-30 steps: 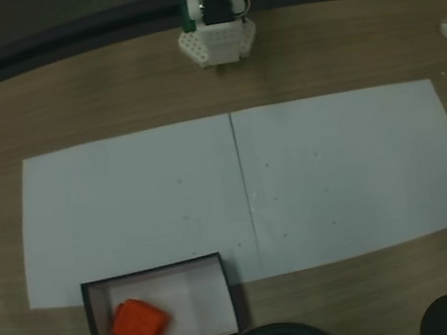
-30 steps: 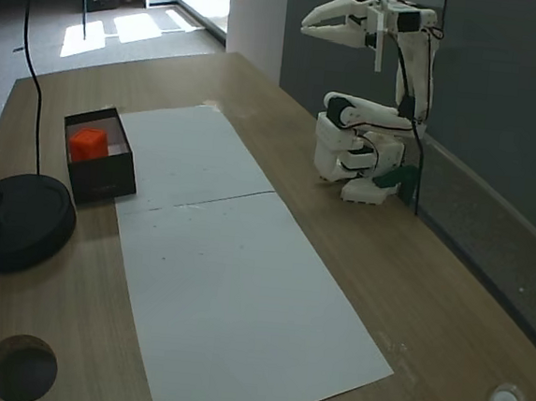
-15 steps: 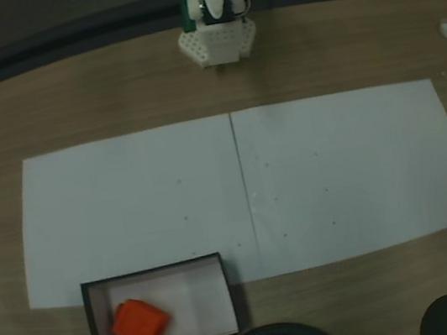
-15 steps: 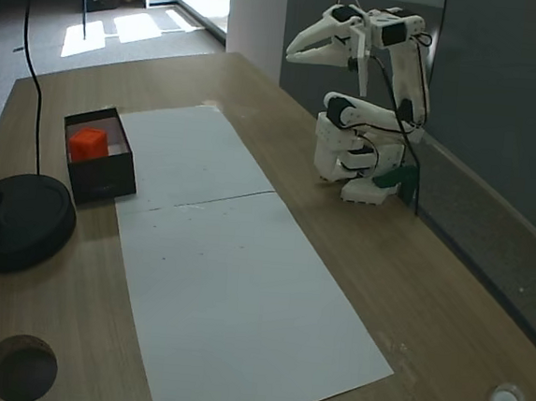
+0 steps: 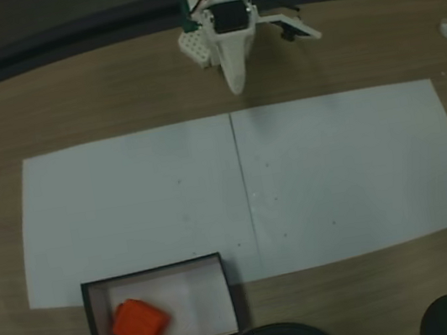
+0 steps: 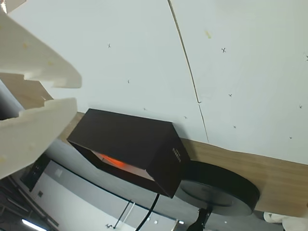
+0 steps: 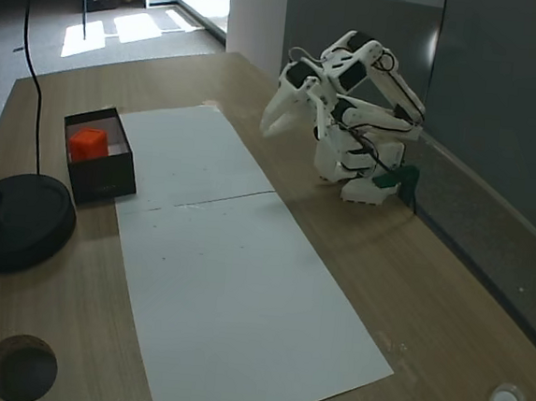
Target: Grab a orange square and put it in the box.
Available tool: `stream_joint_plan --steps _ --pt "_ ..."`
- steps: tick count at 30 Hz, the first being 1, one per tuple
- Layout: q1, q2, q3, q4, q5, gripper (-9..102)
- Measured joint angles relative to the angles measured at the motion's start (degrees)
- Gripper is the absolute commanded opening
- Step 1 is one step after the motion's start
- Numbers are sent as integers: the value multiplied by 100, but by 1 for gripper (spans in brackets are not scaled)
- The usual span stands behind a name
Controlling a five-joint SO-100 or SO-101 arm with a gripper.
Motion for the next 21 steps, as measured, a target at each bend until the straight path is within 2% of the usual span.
stream_joint_plan --steps 8,21 --pt "-44 0 1793 -800 0 0" --pt "-53 0 1863 -510 158 0"
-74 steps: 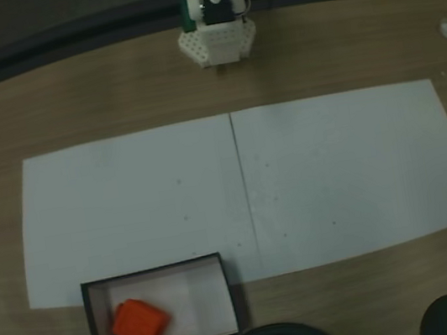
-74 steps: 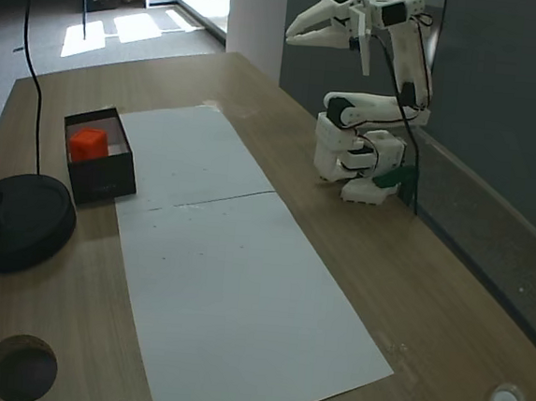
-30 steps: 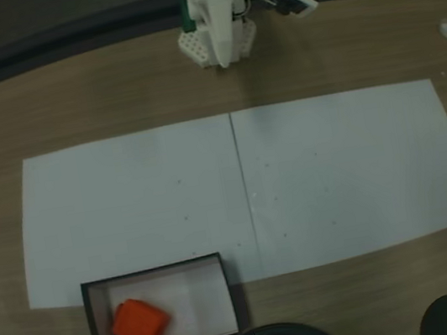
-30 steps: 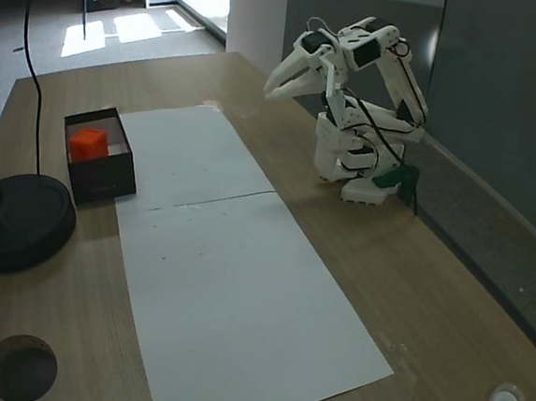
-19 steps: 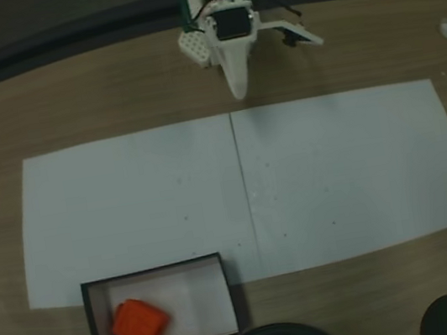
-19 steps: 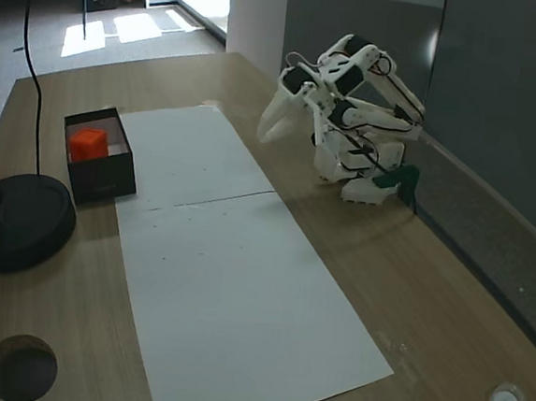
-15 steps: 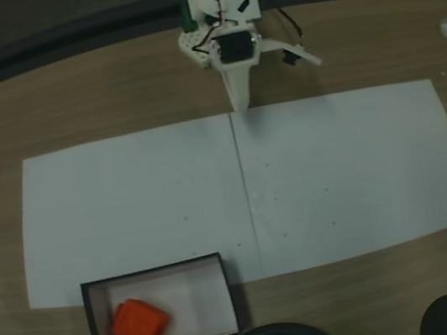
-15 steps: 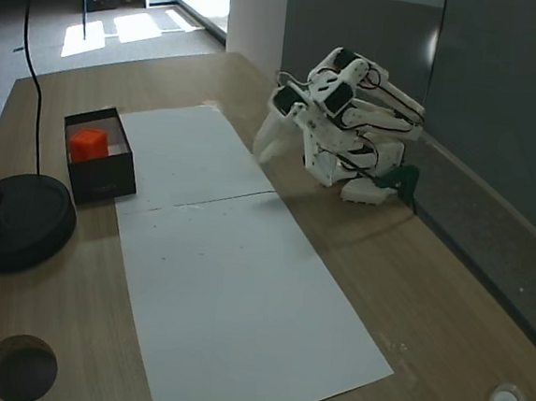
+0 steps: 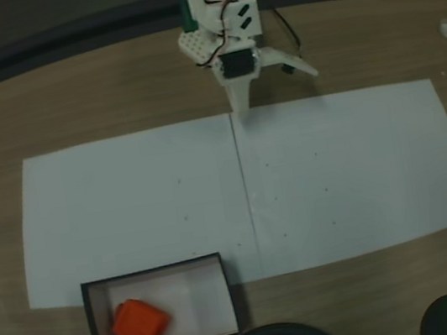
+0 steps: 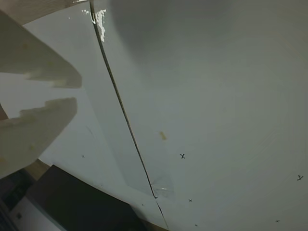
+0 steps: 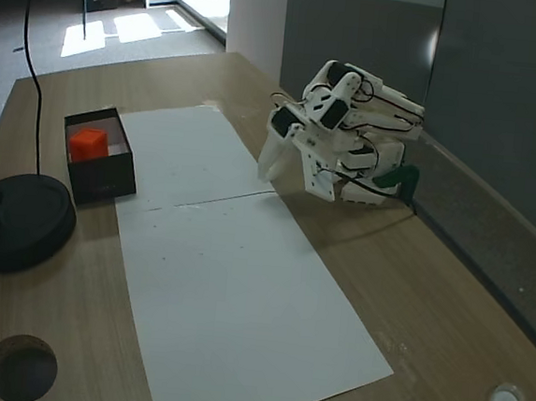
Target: Grab a orange square and put it in the box.
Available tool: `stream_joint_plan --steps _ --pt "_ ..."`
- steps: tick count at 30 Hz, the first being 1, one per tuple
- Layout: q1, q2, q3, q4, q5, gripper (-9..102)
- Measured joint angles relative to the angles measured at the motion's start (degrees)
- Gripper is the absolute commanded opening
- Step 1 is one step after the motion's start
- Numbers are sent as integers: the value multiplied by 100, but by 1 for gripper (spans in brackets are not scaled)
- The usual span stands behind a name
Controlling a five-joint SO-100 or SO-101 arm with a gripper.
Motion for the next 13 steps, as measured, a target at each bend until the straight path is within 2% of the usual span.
stream_joint_plan --steps 13 --pt "44 0 0 0 88 0"
